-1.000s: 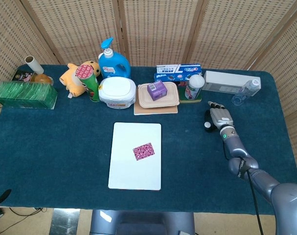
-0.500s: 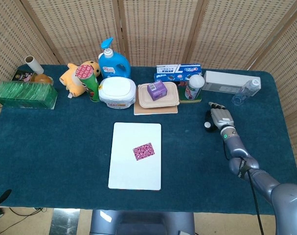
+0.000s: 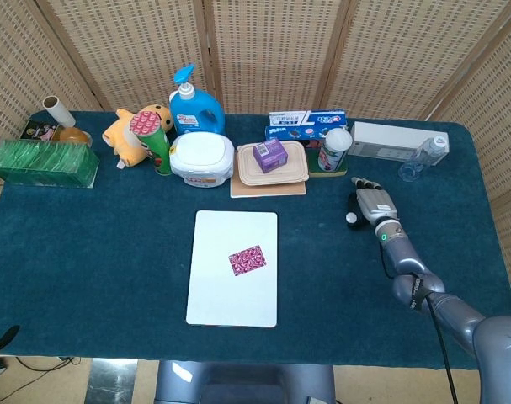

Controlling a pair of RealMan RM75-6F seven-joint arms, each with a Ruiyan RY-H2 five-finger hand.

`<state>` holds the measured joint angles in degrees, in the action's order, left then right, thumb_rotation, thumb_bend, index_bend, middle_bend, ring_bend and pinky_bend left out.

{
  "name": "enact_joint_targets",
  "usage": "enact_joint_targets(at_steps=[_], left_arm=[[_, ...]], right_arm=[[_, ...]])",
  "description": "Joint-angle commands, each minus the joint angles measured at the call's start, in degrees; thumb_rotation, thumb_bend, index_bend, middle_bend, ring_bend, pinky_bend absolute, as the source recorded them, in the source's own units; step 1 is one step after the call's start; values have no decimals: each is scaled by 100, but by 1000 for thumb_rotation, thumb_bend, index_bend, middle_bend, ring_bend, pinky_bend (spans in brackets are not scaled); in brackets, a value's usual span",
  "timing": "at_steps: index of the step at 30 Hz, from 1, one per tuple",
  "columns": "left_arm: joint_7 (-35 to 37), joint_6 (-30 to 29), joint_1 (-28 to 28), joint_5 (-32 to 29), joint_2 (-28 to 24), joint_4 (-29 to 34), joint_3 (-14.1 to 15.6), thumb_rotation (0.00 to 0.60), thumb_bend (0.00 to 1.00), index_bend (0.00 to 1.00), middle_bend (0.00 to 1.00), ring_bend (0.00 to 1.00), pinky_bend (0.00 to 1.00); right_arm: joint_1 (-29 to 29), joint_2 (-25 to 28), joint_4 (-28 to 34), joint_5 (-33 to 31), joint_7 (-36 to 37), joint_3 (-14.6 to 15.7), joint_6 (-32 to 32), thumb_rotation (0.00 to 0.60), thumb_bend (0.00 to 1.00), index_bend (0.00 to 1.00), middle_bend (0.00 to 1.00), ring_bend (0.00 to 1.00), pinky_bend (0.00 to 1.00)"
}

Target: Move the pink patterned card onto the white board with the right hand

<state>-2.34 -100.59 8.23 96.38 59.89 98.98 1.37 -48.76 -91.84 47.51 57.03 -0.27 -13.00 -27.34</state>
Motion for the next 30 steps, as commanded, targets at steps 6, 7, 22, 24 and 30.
enact_joint_targets(at_steps=[6,7,22,24,30], left_arm=[[74,-4,-2,30,-29,-18,17,600,48,0,0,0,25],[85,-9,0,34,-31,-22,18,600,48,0,0,0,24],[335,-83,23,93,-105,-117,48,600,48,0,0,0,24],[345,-77,18,96,-112,-122,50,600,48,0,0,0,24],[425,-77,18,80,-138,-130,51,600,49,0,0,0,24]], right_arm=[[56,653,1498,73,-296,-58,-542,600,330,564,63,0,22],[56,692,1603,56,-334,-57,-574,600,330,564,64,0,22],[-205,902,3548,-576,-1552,209,-1177,600,335,564,64,0,22],[-281,826,3695,-692,-1704,245,-1241,600,336,564,64,0,22],[-550,448,3886,-1060,-2063,278,-1419,600,337,564,64,0,22]])
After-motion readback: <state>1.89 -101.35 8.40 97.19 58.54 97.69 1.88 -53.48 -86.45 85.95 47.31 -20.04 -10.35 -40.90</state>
